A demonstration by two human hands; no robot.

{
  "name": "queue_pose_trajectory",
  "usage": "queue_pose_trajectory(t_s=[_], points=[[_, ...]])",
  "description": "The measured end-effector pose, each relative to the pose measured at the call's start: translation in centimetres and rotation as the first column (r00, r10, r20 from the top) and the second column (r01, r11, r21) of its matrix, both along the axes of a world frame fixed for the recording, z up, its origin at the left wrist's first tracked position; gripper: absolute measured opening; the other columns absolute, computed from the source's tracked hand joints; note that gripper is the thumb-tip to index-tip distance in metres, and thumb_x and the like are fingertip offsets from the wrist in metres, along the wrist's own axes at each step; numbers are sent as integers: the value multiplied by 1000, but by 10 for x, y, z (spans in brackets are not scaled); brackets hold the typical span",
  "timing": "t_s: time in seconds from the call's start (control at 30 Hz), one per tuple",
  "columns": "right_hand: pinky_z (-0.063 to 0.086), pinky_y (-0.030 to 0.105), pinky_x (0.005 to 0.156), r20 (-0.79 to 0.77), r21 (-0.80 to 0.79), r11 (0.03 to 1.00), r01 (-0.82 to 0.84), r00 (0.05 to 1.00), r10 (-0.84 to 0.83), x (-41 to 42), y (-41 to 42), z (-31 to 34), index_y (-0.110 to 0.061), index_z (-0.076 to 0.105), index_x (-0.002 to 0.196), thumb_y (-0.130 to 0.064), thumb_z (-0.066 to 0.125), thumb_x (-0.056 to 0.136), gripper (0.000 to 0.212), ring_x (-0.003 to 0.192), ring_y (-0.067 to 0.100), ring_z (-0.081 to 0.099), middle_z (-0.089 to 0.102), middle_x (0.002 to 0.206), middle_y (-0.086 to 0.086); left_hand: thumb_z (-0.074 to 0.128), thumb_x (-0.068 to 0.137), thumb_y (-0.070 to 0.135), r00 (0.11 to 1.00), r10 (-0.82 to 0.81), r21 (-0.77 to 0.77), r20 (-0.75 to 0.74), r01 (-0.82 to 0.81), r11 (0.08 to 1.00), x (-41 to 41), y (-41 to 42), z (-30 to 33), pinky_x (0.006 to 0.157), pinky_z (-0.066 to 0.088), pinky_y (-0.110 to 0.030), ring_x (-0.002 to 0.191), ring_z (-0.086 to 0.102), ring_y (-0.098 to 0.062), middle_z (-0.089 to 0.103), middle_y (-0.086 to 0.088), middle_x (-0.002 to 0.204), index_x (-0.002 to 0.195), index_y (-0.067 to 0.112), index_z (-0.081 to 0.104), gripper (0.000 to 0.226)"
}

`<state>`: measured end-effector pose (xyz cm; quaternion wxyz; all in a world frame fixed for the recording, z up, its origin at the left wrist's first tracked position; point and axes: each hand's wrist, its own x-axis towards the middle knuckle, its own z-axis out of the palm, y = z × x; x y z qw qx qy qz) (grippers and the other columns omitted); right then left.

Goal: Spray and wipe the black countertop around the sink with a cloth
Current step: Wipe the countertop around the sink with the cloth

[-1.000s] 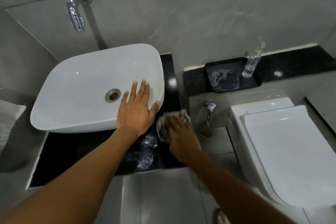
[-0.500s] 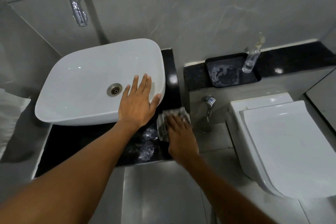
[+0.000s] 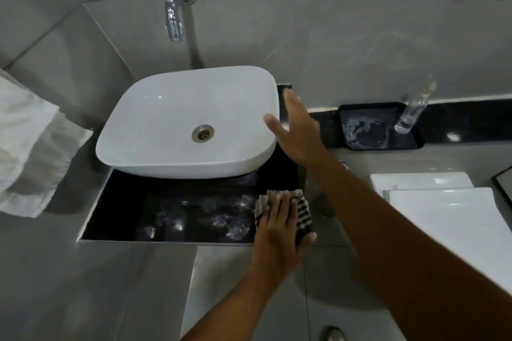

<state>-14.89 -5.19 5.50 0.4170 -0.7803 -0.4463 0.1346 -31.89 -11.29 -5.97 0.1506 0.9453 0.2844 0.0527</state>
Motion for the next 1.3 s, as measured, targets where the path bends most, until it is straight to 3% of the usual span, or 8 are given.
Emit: queue_pose_trajectory(t_s=[0.13,0.23,0.57,0.67,0.77,0.9,1.13,1.3], points=[[7,51,117,279,-294,956,6,957,80,-25,56,-16,-15,9,156,-69,28,91,86,151,26,-2,3,165,9,33,91,46,996,86,28,-39,-85,996,15,5,-3,115,28,-47,141,34,-33,40,-13,152,141,11,46,62],[4,50,119,400,-296,946,131,916,-1,-31,60,-38,-16,6,156,-73,20,87,91,151,28,-6,-2,165,10,35,91,42,999,28,26,-32,-27,999,10,13,-8,113,34,-43,137,41,-30,50,-10,145,133,13,55,55],[4,48,119,482,-351,932,92,871,96,-22,60,-38,-18,9,156,-79,13,83,95,151,23,-9,-4,165,8,38,94,44,996,7,81,-91,1,997,-124,131,-15,121,6,-35,147,17,-20,19,0,160,151,29,14,63],[3,47,120,488,-339,937,82,867,100,-24,61,-38,-18,9,156,-80,12,83,96,151,23,-9,-4,165,8,28,93,46,959,241,52,-147,-236,970,-211,201,-6,120,15,-38,147,21,-26,19,-7,160,150,17,25,65],[5,47,119,490,-336,938,81,866,101,-24,60,-37,-18,10,156,-81,13,83,97,151,24,-8,-4,165,8,28,91,40,825,546,50,-143,-545,837,-264,251,7,119,19,-48,145,24,-34,23,-19,158,148,7,31,66],[6,48,119,488,-325,942,80,868,95,-25,64,-39,-19,11,156,-83,17,82,98,151,26,-6,-2,165,9,35,96,29,730,675,97,-110,-668,738,-247,243,-1,119,16,-50,145,24,-33,26,-17,157,147,6,32,56],[6,48,120,490,-358,931,74,863,120,-30,60,-33,-19,13,156,-81,19,83,96,151,27,-4,-1,165,10,42,90,44,959,279,105,-49,-273,956,-95,72,-10,118,11,-52,141,30,-33,35,-6,155,149,28,27,63],[7,50,119,473,-322,943,80,877,87,-26,58,-35,-18,14,156,-80,20,85,94,151,29,-5,1,165,11,32,98,57,996,86,86,6,-87,993,-22,2,-25,120,15,-40,147,20,-23,26,-1,159,149,21,29,63]])
